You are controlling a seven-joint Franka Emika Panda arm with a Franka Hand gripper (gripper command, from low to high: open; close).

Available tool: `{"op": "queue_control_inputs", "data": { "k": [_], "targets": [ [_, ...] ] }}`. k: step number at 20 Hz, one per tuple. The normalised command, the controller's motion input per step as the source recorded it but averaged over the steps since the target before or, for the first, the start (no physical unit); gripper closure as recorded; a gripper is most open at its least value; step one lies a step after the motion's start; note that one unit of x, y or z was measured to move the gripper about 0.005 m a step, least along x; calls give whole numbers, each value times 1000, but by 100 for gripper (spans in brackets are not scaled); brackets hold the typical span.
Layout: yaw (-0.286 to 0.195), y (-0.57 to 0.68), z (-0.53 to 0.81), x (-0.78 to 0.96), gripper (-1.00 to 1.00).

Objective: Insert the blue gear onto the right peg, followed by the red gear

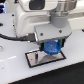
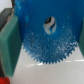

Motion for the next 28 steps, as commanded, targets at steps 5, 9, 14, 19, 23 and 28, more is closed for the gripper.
{"op": "queue_control_inputs", "data": {
  "k": [5,9,14,19,23,28],
  "targets": [
    [0,-17,279,93,100],
    [0,91,260,22,100],
    [0,-2,112,56,100],
    [0,14,-22,234,100],
    [0,14,-83,337,100],
    [0,9,-173,260,100]
  ]
}}
